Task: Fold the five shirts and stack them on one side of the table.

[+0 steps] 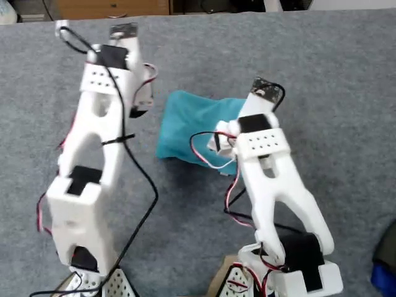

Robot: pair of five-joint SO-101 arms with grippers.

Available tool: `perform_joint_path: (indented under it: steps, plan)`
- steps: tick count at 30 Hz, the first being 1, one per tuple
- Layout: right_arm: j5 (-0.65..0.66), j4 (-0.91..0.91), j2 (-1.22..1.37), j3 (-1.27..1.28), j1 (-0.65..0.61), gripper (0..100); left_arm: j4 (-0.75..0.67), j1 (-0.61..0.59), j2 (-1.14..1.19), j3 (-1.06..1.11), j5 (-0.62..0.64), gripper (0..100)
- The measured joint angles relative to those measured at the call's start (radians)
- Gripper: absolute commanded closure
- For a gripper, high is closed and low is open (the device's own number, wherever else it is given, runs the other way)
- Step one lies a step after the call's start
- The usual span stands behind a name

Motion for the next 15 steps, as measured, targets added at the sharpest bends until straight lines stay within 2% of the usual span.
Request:
perform_joint_path:
  steps: [3, 10, 15]
  plan:
    - [-0.046, -0.077, 0.0, 0.029, -0.025, 65.1, -0.002, -0.038, -0.084, 0.071, 0.0, 98]
    - [-0.163, -0.396, 0.043, 0.153, -0.026, 73.3, -0.051, -0.077, -0.201, 0.218, -0.037, 98]
    - [-0.178, -0.471, 0.149, 0.17, -0.026, 81.8, -0.066, -0.077, -0.242, 0.276, -0.06, 98]
